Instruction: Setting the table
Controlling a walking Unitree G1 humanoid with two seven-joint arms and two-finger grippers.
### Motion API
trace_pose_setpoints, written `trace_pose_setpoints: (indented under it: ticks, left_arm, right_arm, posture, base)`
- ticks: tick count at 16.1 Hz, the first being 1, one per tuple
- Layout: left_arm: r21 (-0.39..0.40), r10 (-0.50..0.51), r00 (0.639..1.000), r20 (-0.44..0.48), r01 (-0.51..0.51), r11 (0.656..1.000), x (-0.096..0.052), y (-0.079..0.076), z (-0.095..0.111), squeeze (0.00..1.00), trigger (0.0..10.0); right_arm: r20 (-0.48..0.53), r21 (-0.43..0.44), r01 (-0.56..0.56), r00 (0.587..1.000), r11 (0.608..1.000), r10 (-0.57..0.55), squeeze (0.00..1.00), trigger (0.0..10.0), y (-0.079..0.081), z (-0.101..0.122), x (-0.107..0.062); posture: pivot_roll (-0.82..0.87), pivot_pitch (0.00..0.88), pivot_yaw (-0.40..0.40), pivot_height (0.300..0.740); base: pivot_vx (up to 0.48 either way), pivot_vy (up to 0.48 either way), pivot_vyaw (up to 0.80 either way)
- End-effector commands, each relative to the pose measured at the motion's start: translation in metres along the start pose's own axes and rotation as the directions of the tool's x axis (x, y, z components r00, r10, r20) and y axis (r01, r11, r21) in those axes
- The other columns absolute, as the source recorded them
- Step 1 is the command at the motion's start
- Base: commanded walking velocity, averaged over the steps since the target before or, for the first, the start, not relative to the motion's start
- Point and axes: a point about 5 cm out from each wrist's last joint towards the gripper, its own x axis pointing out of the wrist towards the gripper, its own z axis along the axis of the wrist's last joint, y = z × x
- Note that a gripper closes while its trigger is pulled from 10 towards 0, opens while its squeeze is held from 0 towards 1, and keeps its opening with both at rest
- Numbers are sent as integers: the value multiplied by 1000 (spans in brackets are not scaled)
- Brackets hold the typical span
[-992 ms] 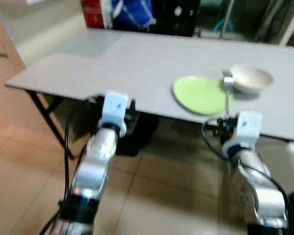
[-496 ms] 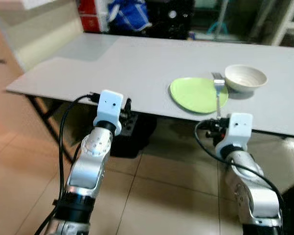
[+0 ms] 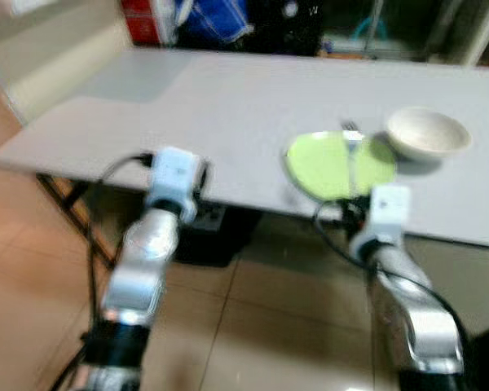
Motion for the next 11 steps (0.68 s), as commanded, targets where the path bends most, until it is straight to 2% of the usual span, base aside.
trace_pose_setpoints:
  ticks: [1, 2, 7, 11]
  left_arm:
    - [-4, -31, 999, 20, 31, 1000, 1, -9, 4, 0, 10000]
    - [-3, -32, 999, 20, 32, 999, 1, -9, 4, 0, 10000]
    - [-1, -42, 999, 20, 42, 999, 2, -9, 4, 0, 10000]
    - [-2, -62, 998, 21, 62, 998, 1, -10, 4, 0, 10000]
  right_arm:
    - [-12, 2, 32, 999, 999, -32, 0, 10000, -9, -1, -1]
    - [-13, 1, 32, 999, 1000, -32, 0, 10000, -9, -1, -1]
    - [-15, -1, 32, 999, 999, -32, 0, 10000, -8, -2, -2]
    - [-19, 23, 24, 1000, 999, -24, 0, 10000, -6, -2, -4]
  posture:
    - [-61, 7, 52, 740]
    - [-61, 8, 52, 740]
    - [-60, 7, 56, 740]
    - [-60, 12, 59, 740]
  base:
    - [409, 0, -788]
    - [409, 0, -800]
    - [408, 0, 0]
    - [409, 0, -653]
